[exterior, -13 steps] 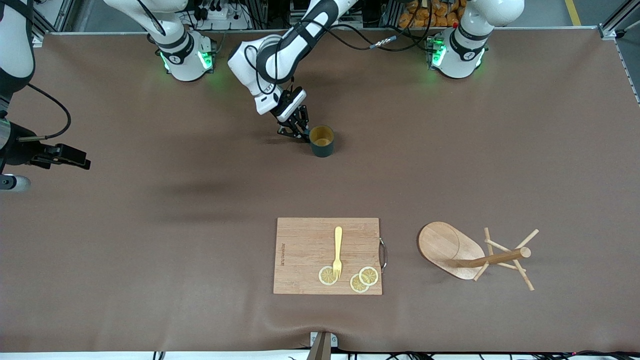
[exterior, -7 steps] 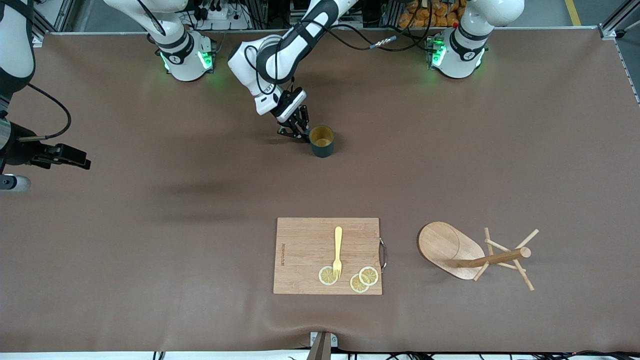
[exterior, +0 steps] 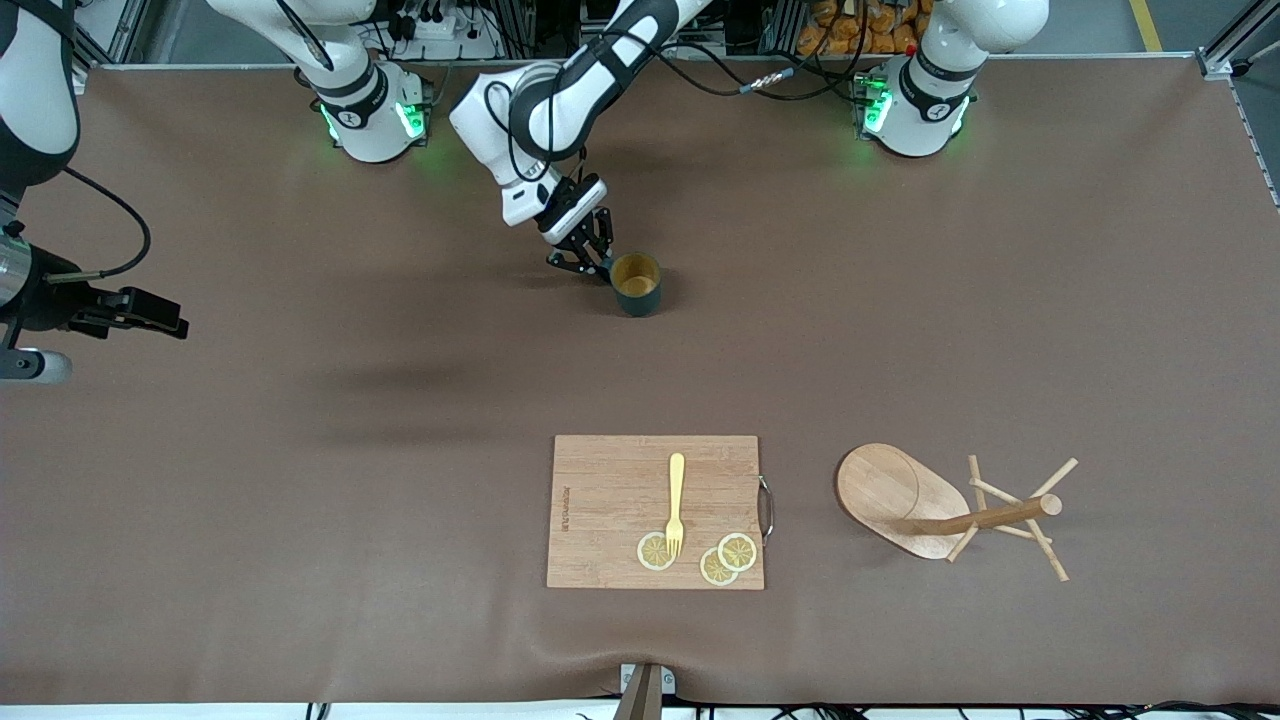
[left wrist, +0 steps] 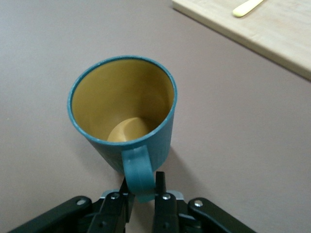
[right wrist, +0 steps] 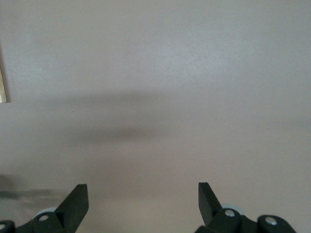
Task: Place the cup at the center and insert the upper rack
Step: 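Close the left gripper on the teal mug handle, then lift the mug with the left gripper and carry it to the mug tree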
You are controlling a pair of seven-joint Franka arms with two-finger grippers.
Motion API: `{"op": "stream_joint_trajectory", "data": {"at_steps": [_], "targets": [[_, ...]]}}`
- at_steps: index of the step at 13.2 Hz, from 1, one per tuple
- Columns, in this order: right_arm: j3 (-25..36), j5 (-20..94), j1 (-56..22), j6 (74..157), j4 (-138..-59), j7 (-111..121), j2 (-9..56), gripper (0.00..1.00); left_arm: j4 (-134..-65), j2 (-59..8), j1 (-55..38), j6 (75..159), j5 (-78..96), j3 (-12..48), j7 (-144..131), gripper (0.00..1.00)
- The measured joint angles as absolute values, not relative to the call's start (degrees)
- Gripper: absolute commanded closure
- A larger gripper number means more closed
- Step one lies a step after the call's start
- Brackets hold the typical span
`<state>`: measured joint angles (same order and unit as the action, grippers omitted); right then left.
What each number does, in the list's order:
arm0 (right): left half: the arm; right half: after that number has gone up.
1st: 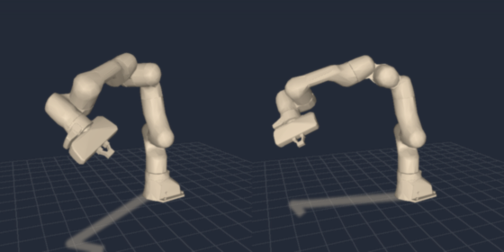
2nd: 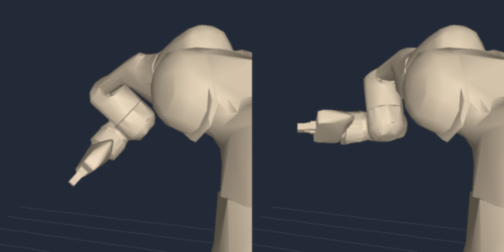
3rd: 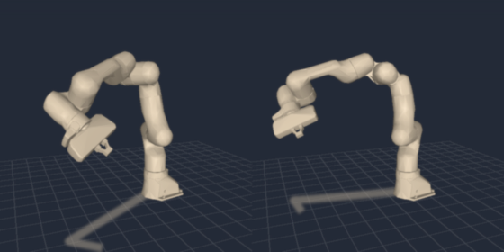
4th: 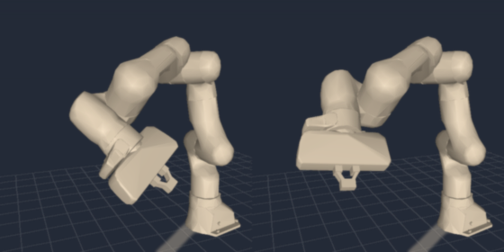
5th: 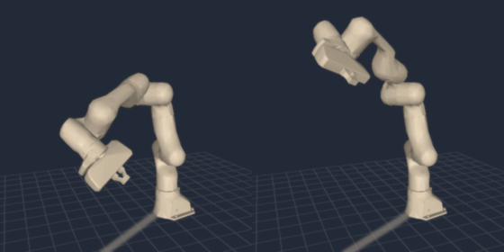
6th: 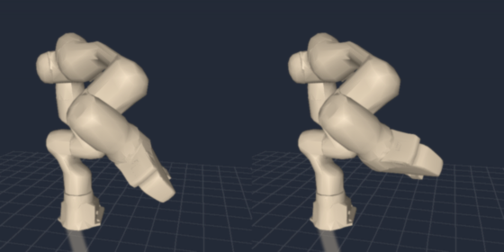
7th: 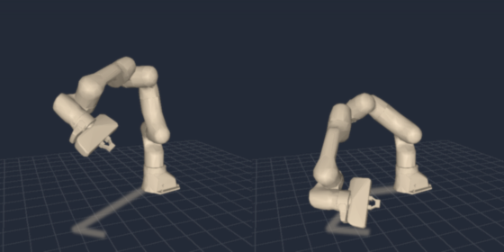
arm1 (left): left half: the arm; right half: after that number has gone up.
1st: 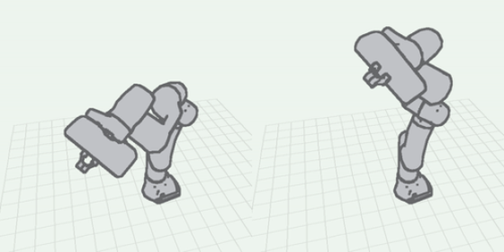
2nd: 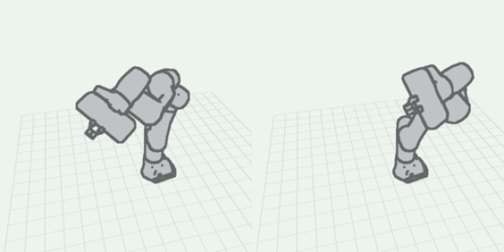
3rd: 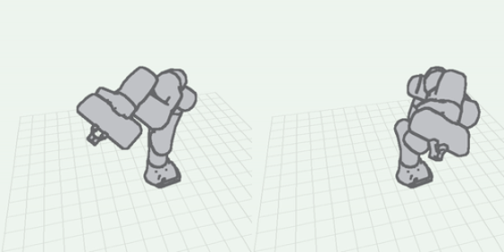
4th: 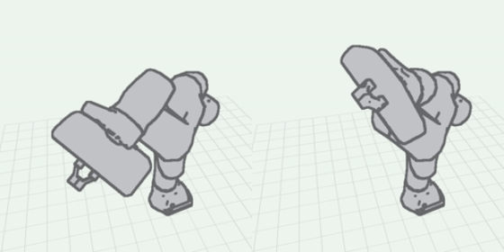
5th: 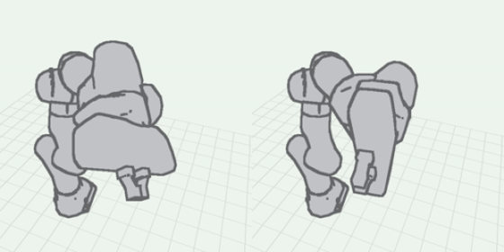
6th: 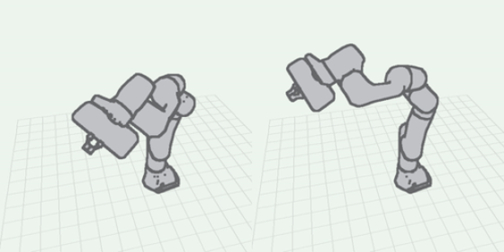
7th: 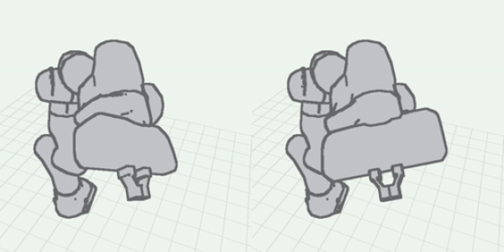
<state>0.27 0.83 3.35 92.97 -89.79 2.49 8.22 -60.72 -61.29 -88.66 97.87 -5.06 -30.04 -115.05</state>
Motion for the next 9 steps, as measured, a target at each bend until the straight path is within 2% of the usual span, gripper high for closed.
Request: {"op": "stream_joint_trajectory", "data": {"at_steps": [9], "targets": [[0.29,0.83,3.16,92.96,-89.61,2.49,8.22,0.0,-60.43,-46.42,-76.81,101.27,5.53,-31.88,-98.88,1.0]]}}
